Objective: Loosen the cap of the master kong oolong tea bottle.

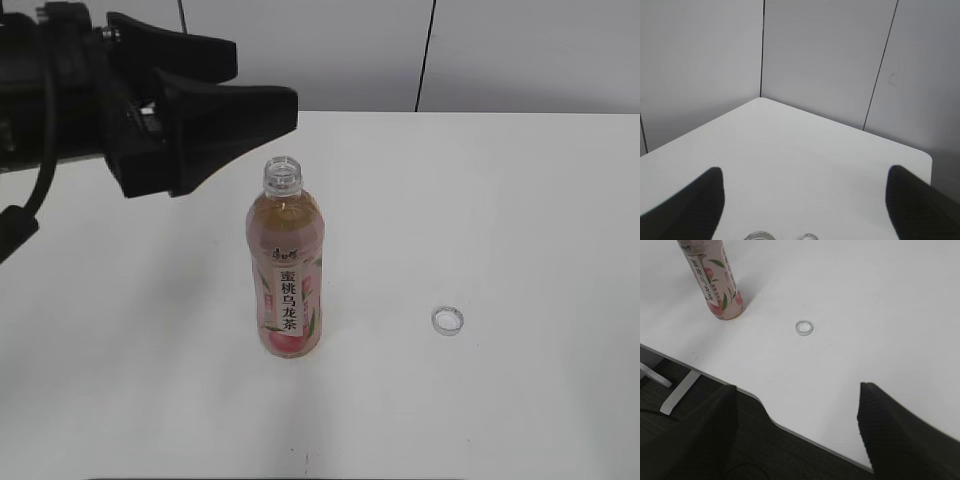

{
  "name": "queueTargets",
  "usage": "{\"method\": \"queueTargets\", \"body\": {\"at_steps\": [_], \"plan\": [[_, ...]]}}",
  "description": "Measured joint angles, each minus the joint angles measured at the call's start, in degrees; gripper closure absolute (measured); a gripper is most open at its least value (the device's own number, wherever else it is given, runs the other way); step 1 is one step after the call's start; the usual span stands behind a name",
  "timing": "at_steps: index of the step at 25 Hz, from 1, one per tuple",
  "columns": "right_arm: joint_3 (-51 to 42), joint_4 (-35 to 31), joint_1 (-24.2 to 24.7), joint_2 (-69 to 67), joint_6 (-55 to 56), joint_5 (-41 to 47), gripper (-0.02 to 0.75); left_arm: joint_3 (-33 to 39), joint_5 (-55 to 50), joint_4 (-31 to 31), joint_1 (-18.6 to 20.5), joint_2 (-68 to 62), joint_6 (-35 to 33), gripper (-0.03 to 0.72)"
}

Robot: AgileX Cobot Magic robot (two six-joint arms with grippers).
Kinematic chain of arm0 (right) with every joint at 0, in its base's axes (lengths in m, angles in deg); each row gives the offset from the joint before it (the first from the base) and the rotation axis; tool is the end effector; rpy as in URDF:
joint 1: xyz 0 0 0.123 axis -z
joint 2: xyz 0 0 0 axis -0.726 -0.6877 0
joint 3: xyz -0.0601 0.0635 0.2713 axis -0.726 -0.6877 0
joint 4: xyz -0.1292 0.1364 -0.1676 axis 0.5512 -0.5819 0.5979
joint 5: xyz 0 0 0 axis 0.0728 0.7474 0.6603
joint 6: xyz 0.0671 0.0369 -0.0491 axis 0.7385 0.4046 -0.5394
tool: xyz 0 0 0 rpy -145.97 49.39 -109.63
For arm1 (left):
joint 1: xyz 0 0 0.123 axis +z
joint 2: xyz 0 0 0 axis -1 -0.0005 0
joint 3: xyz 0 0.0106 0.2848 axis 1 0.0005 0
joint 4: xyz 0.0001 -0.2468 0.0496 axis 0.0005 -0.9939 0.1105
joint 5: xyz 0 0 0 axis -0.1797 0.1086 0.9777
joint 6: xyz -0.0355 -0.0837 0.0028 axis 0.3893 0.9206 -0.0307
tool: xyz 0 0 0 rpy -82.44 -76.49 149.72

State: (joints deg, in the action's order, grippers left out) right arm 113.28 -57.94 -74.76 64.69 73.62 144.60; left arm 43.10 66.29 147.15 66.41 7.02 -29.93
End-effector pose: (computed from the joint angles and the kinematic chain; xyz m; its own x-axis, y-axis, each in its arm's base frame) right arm -0.0098 -0.0012 0.2772 -0.3987 -0.2642 -0.8782 -0.5204 0.8537 -0.0206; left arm 0.2090 -0.1536 0.2866 -0.1331 0.0851 -0.9874 0.8833 0.4621 -0.0792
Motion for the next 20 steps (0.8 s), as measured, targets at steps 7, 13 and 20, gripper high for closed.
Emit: {"method": "queueTargets", "body": {"at_steps": [7,13,20], "plan": [[-0.1,0.0,0.0,0.0,0.0,0.0,0.173,0.0,-0.6,3.8,0.0,1.4,2.8,0.102],[-0.3,0.0,0.0,0.0,0.0,0.0,0.173,0.0,-0.6,3.9,0.0,1.5,3.0,0.101],[-0.3,0.0,0.0,0.0,0.0,0.0,0.173,0.0,-0.6,5.2,0.0,1.7,3.0,0.102]]}}
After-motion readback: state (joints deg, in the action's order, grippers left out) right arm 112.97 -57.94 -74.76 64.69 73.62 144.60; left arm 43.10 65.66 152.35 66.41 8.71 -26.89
